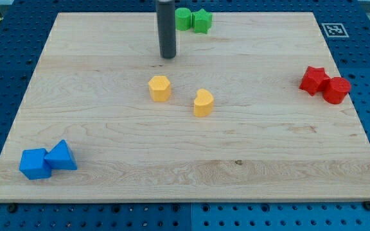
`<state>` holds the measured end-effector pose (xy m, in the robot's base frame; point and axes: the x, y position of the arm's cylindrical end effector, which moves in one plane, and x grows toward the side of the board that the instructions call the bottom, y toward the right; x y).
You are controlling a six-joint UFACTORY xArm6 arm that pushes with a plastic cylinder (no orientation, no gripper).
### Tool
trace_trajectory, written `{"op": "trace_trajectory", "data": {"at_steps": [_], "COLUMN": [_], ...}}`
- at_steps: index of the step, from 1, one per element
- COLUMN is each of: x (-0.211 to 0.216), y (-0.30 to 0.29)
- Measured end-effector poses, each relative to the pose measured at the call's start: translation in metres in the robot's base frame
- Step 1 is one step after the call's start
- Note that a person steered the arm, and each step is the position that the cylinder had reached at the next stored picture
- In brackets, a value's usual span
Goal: Slide the heart to the bottom center
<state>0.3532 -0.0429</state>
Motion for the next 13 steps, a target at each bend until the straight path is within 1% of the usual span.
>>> {"op": "trace_trajectory", "data": {"at_steps": [1, 2, 3, 4, 5, 8, 10, 11, 12, 13], "x": [0.031, 0.051, 0.096, 0.109, 0.091, 0.158, 0.159, 0.171, 0.186, 0.186], "y": [-0.001, 0.027, 0.061, 0.085, 0.092, 0.100, 0.142, 0.125, 0.086, 0.070]}}
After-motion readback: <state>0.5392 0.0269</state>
